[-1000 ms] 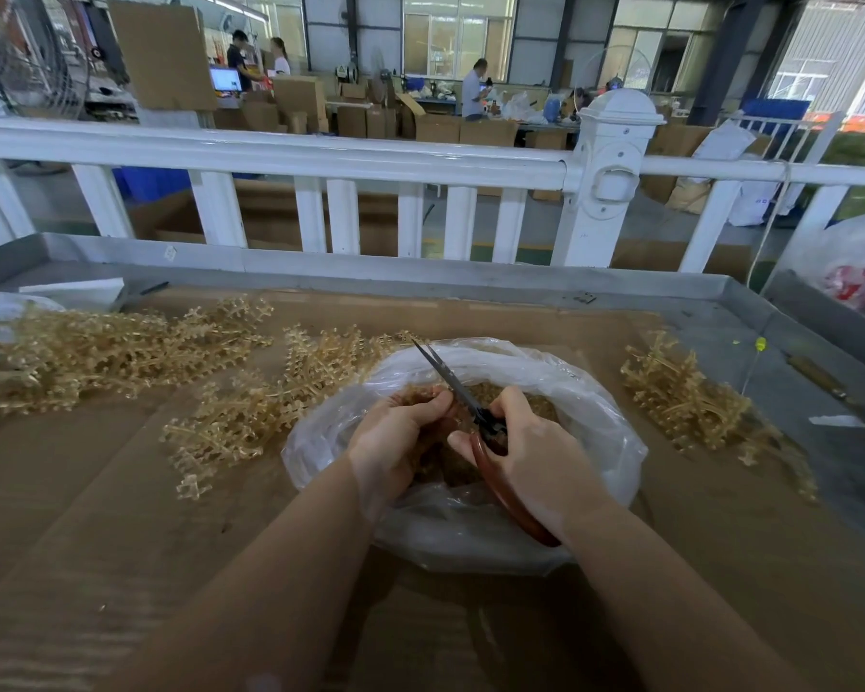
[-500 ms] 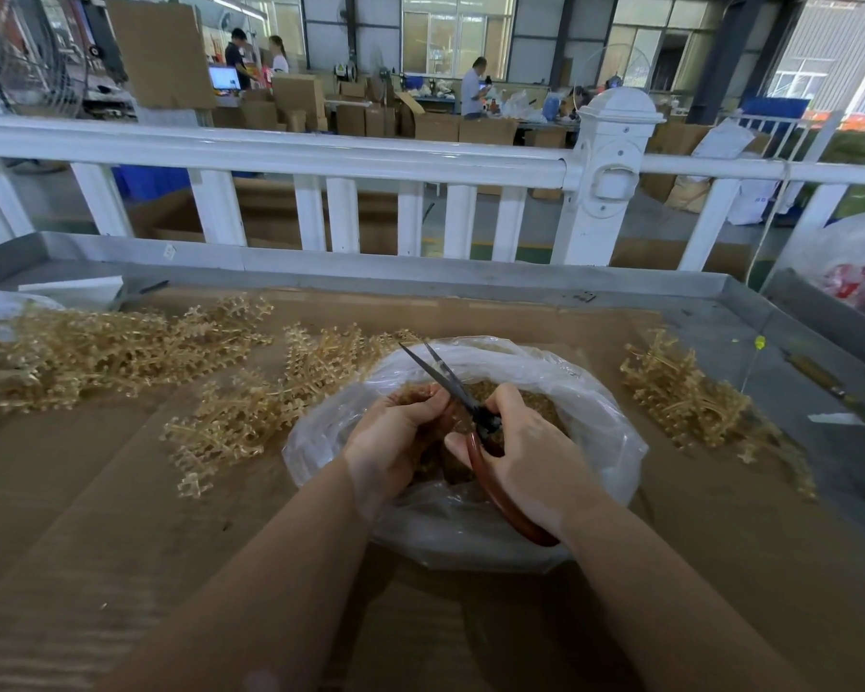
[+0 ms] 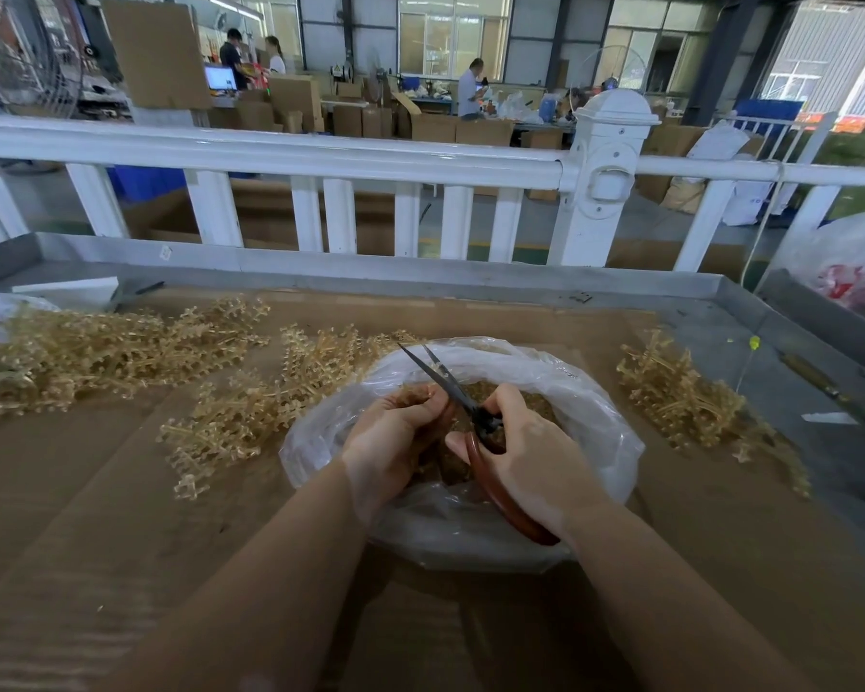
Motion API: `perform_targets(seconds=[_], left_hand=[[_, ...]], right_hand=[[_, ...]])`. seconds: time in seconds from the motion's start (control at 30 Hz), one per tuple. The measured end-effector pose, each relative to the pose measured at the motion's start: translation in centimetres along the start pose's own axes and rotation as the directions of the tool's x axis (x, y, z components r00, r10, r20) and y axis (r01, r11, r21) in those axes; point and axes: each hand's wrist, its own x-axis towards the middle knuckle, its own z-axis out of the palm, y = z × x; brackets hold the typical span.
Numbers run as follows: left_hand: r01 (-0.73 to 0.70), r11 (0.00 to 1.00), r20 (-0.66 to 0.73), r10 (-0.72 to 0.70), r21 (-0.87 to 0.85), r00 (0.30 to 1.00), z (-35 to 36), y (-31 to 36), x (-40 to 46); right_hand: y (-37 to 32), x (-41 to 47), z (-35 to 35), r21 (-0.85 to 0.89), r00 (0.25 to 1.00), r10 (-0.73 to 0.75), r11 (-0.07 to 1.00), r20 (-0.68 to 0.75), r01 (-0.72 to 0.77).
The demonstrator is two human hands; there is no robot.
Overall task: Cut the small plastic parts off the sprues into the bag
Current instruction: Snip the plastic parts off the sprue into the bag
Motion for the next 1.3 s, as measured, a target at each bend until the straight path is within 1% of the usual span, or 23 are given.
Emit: perform_targets(seconds=[0.3,0.5,0.6,0.8,0.87,0.97,1.07,1.13,1.3], left_hand=[[0.022,1.000,-0.012,-0.022,0.016,1.000,0.2,0.2,-0.1],[0.027,1.000,-0.033,-0.026,0.013,0.999,0.3,0.2,-0.2],[0.027,0.999,-0.056,-0.026,0.017,0.998,0.2,0.1,0.0],[0.035,0.999,-0.036,-0.034,0.042,0.999,-0.1,0.0,0.1],[0.025,0.999,-0.045,-0.023,0.039,0.999,-0.1,0.0,0.2],[0.007,0.999,-0.022,-0.007,0.035,1.000,-0.2,-0.3,0.2],[-0.014,0.998,-0.030,0.016,0.053,0.999,-0.1,-0.5,0.4],[-0.028,0.996,-0.041,0.031,0.080,0.999,-0.1,-0.5,0.5],[-0.060,0.993,0.012,0.059,0.098,0.998,0.0,-0.6,0.3]], right_hand=[[-0.4,0.0,-0.1,0.030,1.000,-0.012,0.999,-0.020,0.013],[-0.4,0.2,-0.2,-0.050,0.999,-0.018,0.999,-0.027,0.017],[-0.3,0.1,0.0,-0.052,0.999,-0.021,0.998,-0.040,0.019],[0.0,0.0,-0.2,-0.062,0.999,-0.018,0.998,-0.047,0.015],[0.0,-0.2,-0.2,-0.030,0.998,-0.011,0.999,-0.055,0.010],[-0.1,-0.2,-0.3,0.129,0.998,0.046,0.991,-0.040,-0.041],[-0.4,0.4,-0.6,0.255,0.991,0.105,0.964,-0.082,-0.081],[-0.6,0.6,-0.8,0.289,0.987,0.130,0.952,-0.095,-0.098],[-1.0,1.3,-0.9,0.299,0.985,0.141,0.948,-0.099,-0.106]])
